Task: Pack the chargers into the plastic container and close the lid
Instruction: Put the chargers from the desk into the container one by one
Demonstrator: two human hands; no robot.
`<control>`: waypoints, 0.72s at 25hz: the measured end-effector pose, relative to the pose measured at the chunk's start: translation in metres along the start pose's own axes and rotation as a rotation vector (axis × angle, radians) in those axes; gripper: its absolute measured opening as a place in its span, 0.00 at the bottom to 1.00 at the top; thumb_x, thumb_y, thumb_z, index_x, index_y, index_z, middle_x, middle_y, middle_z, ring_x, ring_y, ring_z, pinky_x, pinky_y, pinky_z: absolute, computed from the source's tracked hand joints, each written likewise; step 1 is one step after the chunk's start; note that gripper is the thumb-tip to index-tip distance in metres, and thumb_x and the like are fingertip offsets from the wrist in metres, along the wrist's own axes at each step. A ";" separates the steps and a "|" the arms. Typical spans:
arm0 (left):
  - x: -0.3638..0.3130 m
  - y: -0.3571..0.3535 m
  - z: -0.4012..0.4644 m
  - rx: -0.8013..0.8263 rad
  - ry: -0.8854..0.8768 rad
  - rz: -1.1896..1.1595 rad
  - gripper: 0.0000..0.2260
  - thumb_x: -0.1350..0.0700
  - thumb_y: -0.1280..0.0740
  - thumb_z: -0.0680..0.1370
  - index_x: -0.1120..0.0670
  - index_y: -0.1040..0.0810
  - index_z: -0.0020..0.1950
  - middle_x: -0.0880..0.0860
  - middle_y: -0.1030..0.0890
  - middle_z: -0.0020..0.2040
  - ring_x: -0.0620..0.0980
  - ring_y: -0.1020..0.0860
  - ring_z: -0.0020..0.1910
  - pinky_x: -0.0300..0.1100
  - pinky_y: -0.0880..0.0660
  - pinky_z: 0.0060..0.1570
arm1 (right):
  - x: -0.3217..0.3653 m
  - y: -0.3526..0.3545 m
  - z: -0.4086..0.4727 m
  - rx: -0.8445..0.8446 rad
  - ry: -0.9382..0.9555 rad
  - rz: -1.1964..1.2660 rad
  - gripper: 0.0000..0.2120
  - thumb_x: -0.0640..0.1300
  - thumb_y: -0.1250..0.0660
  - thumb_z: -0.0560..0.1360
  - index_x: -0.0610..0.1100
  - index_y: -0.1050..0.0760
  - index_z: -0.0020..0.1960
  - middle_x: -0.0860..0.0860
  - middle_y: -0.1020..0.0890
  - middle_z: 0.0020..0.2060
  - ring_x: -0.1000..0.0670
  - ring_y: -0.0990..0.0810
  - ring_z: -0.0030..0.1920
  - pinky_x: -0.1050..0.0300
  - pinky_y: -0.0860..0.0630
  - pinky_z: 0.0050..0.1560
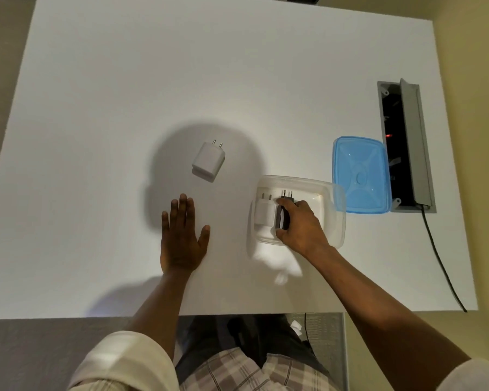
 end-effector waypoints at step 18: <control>0.041 0.020 0.034 0.035 -0.190 -0.001 0.31 0.44 0.48 0.82 0.56 0.50 0.82 0.55 0.48 0.83 0.54 0.49 0.82 0.55 0.48 0.80 | 0.092 0.034 -0.017 -0.426 0.163 0.237 0.27 0.42 0.30 0.73 0.48 0.33 0.71 0.49 0.22 0.52 0.50 0.23 0.44 0.57 0.26 0.47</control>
Point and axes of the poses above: each hand's wrist, its own z-axis towards the middle knuckle, its own y-axis out of the back of the hand, x = y × z, the point moved 2 cm from there along z, towards the middle knuckle
